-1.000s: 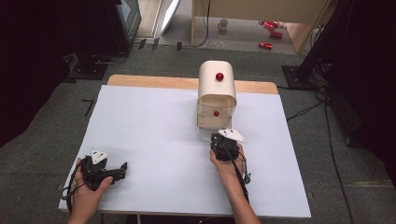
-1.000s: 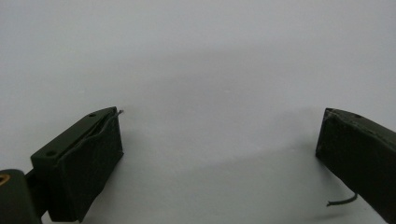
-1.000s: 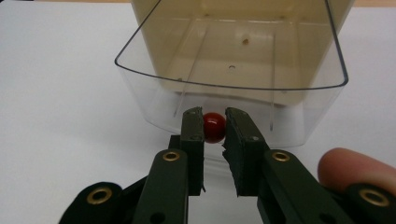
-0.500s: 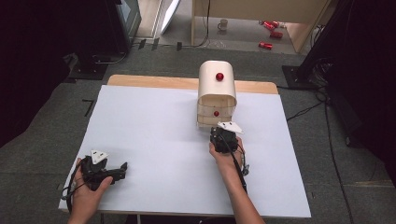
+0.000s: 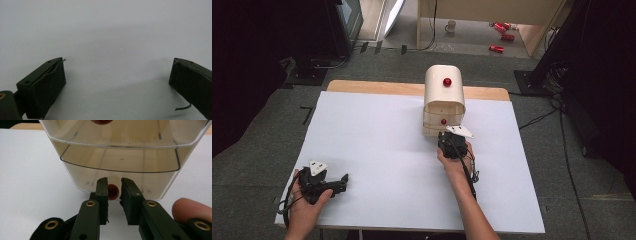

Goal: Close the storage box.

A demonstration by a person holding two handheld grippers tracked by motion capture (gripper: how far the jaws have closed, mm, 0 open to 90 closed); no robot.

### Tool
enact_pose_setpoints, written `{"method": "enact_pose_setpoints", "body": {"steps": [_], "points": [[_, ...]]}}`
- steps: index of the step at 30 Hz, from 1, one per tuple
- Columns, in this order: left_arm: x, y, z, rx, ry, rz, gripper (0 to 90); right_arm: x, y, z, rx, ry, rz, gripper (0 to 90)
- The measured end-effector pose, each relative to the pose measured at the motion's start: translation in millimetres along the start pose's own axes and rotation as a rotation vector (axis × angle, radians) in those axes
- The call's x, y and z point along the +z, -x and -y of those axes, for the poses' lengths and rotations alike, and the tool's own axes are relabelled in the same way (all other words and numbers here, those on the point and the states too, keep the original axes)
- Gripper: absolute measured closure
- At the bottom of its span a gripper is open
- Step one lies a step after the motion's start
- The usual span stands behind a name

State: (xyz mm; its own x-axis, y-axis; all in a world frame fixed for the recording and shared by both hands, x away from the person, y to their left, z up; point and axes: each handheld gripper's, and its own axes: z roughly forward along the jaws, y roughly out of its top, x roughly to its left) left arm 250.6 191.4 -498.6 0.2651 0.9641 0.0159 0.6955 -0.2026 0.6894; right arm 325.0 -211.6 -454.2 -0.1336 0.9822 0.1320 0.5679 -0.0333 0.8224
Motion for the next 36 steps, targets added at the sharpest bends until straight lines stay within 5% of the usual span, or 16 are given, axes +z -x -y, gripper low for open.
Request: {"method": "enact_pose_setpoints", "body": {"steps": [6, 13, 17, 25, 36], "points": [[0.0, -0.1, 0.0, 0.001, -0.001, 0.000, 0.4, 0.0, 1.3, 0.8, -0.012, 0.002, -0.007, 72.1], [0.0, 0.0, 0.0, 0.001, -0.001, 0.000, 0.4, -3.9, 6.5, 3.5, -0.017, 0.014, -0.061, 37.8], [0.0, 0.0, 0.0, 0.001, -0.001, 0.000, 0.4, -10.2, 10.3, 3.9, -0.061, -0.007, -0.042, 13.0], [0.0, 0.0, 0.0, 0.001, -0.001, -0.001, 0.4, -29.1, 27.8, 4.6, -0.046, 0.001, -0.071, 6.0], [0.1, 0.0, 0.0, 0.002, -0.001, -0.002, 0.4, -49.8, 50.1, 12.6, -0.065, 0.016, -0.033, 4.4]]}}
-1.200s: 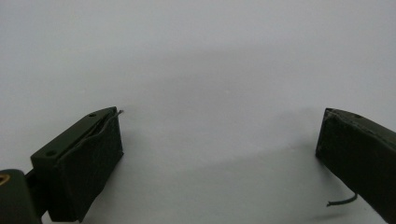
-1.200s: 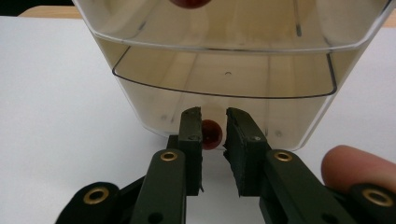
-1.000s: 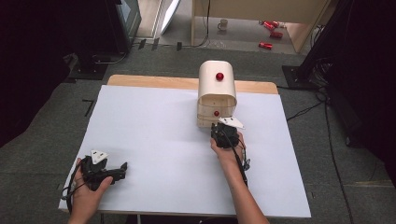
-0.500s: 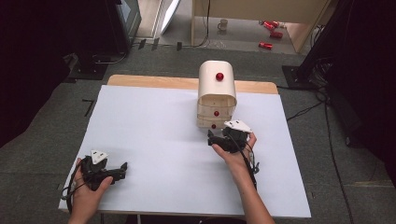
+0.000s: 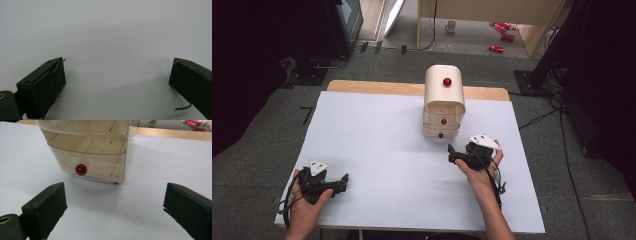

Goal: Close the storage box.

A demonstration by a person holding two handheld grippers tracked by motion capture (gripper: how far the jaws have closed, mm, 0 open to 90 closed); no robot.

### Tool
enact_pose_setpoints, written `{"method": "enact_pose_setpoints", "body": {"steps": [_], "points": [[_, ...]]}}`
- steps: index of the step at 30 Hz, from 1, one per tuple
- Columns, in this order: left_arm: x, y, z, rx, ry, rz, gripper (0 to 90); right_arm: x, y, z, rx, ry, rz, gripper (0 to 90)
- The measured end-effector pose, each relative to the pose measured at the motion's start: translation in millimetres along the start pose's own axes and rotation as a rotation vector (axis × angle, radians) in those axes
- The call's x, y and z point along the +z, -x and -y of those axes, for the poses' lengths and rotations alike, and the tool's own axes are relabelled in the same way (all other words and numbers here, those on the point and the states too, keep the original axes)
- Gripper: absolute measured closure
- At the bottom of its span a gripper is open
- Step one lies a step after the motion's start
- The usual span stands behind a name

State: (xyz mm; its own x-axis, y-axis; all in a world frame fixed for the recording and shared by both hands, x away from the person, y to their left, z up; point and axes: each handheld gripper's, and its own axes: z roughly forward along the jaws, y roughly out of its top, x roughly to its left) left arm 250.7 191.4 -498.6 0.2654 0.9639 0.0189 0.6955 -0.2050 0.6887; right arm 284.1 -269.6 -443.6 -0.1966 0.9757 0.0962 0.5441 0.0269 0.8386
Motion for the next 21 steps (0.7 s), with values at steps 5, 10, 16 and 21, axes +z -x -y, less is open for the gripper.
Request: {"method": "enact_pose_setpoints", "body": {"steps": [5, 10, 16, 21], "points": [[0.0, 0.0, 0.0, 0.000, 0.000, 0.000, 0.4, -9.7, 8.7, 6.4, 0.009, -0.001, 0.005, 4.4], [0.0, 0.0, 0.0, 0.000, 0.000, 0.000, 0.4, -17.0, 19.5, 16.2, 0.014, -0.010, 0.023, 4.4], [0.0, 0.0, 0.0, 0.000, 0.000, 0.000, 0.4, -26.0, 35.4, 27.9, 0.027, -0.020, 0.044, 4.4], [0.0, 0.1, 0.0, 0.000, 0.000, 0.000, 0.4, -33.4, 47.4, 37.3, 0.038, -0.033, 0.063, 4.5]]}}
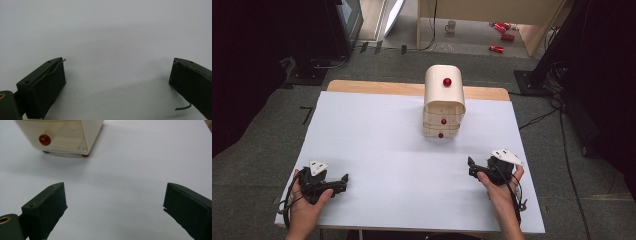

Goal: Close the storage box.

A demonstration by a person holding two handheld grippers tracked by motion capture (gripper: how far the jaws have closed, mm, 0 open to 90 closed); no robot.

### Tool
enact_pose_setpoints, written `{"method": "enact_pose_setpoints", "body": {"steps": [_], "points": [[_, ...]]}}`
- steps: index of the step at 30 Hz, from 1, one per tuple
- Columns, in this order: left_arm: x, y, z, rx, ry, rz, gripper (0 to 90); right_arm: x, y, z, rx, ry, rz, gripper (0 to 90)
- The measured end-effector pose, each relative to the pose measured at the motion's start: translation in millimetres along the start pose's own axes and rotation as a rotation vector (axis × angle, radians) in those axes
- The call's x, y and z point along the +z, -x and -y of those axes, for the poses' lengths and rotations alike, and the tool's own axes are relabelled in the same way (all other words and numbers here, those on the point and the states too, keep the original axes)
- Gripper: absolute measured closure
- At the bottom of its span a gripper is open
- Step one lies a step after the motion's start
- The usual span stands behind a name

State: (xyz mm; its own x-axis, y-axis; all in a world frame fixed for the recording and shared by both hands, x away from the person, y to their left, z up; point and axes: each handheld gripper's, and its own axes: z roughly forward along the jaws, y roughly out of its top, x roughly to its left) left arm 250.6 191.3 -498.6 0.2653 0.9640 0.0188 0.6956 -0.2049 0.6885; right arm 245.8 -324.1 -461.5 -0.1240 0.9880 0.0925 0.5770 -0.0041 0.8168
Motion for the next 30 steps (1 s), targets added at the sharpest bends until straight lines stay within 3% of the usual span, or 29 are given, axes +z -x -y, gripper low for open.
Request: {"method": "enact_pose_setpoints", "body": {"steps": [30], "points": [[0.1, 0.1, -0.1, -0.001, 0.000, 0.000, 0.4, -37.6, 61.7, 51.2, 0.042, -0.076, 0.096, 5.7]]}}
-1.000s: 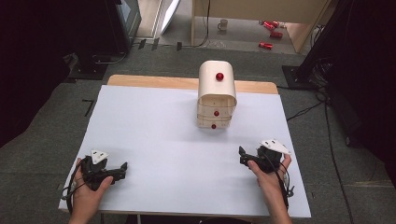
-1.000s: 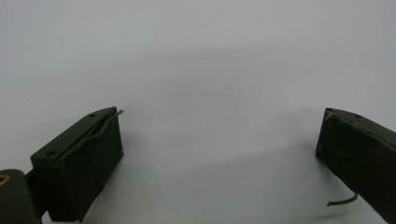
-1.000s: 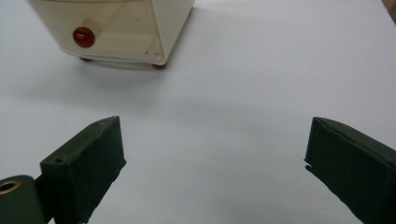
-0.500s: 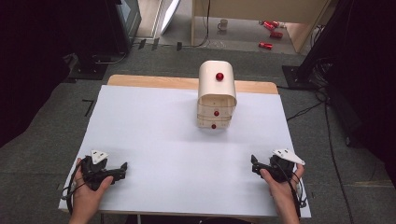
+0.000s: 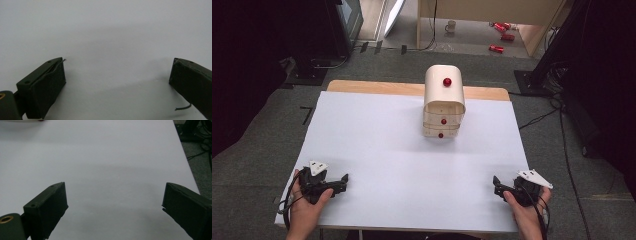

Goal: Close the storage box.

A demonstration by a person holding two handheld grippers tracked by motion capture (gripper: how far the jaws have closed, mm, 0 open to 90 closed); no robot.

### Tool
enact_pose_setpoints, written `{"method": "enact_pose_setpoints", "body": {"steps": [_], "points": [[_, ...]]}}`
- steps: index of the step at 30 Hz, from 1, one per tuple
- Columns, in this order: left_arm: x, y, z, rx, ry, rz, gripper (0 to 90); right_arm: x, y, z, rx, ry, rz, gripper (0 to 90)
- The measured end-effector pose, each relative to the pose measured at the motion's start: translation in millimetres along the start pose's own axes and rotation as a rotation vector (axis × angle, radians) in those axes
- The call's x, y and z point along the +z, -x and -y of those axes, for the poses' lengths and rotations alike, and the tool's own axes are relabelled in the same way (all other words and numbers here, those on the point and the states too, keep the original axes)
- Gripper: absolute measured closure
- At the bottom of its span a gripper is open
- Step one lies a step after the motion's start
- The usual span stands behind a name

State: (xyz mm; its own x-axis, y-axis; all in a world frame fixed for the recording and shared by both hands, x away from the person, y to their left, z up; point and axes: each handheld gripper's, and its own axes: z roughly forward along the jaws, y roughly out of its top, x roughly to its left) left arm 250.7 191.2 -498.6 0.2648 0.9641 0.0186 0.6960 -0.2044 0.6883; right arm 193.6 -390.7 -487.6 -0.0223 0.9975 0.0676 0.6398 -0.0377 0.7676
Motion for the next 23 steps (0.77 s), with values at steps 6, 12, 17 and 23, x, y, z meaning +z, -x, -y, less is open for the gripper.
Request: {"method": "enact_pose_setpoints", "body": {"steps": [6, 12, 17, 23], "points": [[0.0, 0.0, 0.0, 0.000, 0.000, 0.000, 0.4, -3.8, 10.0, 8.8, -0.014, -0.028, 0.006, 5.8], [0.0, 0.0, 0.0, 0.000, 0.000, 0.000, 0.4, 0.5, 7.4, 17.8, -0.059, -0.073, 0.012, 6.2], [0.0, 0.1, 0.1, -0.002, 0.000, 0.000, 0.4, 1.2, 6.7, 20.1, -0.062, -0.058, 0.006, 6.6], [-0.1, 0.0, 0.1, -0.001, 0.001, 0.000, 0.4, 1.1, 6.6, 20.1, -0.067, -0.056, 0.009, 6.7]]}}
